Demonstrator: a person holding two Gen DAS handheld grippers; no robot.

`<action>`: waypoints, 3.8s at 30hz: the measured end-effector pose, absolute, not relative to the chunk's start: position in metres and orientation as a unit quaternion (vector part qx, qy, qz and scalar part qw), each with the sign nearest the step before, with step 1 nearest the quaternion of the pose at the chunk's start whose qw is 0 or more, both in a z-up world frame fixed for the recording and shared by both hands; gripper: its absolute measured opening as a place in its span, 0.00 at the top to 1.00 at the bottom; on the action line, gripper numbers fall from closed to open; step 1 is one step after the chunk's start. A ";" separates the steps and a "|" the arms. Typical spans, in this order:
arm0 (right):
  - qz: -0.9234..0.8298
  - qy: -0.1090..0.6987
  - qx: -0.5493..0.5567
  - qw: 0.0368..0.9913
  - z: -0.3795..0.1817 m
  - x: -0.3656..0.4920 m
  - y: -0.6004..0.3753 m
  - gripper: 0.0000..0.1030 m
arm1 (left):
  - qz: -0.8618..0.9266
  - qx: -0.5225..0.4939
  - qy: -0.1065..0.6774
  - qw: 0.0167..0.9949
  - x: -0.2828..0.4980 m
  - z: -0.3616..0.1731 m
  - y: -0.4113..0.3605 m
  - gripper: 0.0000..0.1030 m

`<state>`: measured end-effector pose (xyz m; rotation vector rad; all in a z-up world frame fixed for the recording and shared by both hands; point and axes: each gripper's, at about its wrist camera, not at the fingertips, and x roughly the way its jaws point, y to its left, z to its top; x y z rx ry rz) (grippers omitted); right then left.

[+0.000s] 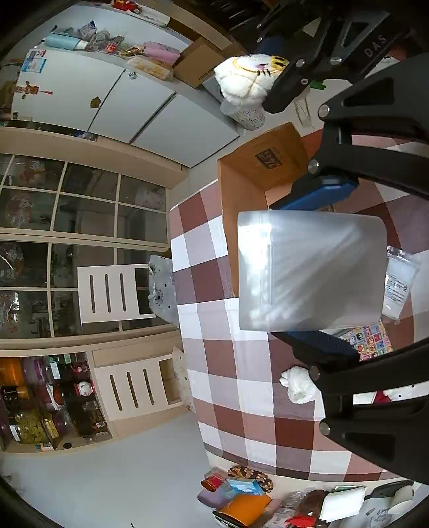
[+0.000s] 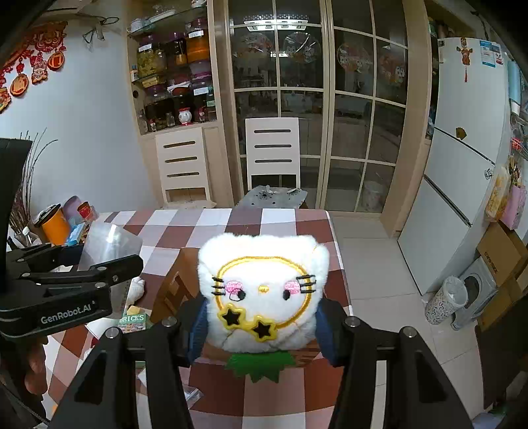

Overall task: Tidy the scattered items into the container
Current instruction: 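Carry the plush and bag over the cardboard box with both tools, then open both tools to drop the plush and bag into the box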

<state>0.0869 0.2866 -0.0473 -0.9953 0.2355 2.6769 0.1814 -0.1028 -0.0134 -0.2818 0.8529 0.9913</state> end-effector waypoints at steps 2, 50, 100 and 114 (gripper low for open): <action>0.923 0.081 -0.349 0.137 -0.051 0.079 0.289 0.47 | 0.460 -0.130 0.406 0.779 0.187 -0.019 -0.096 0.37; 0.884 0.088 -0.442 0.124 -0.102 0.007 0.318 0.45 | 0.388 -0.201 0.544 0.716 0.248 -0.061 -0.048 0.38; 0.893 0.096 -0.422 0.121 -0.102 0.010 0.320 0.00 | 0.372 -0.181 0.557 0.720 0.248 -0.066 -0.040 0.19; 0.894 0.097 -0.419 0.121 -0.093 0.028 0.310 0.00 | 0.374 -0.179 0.561 0.716 0.234 -0.060 -0.054 0.19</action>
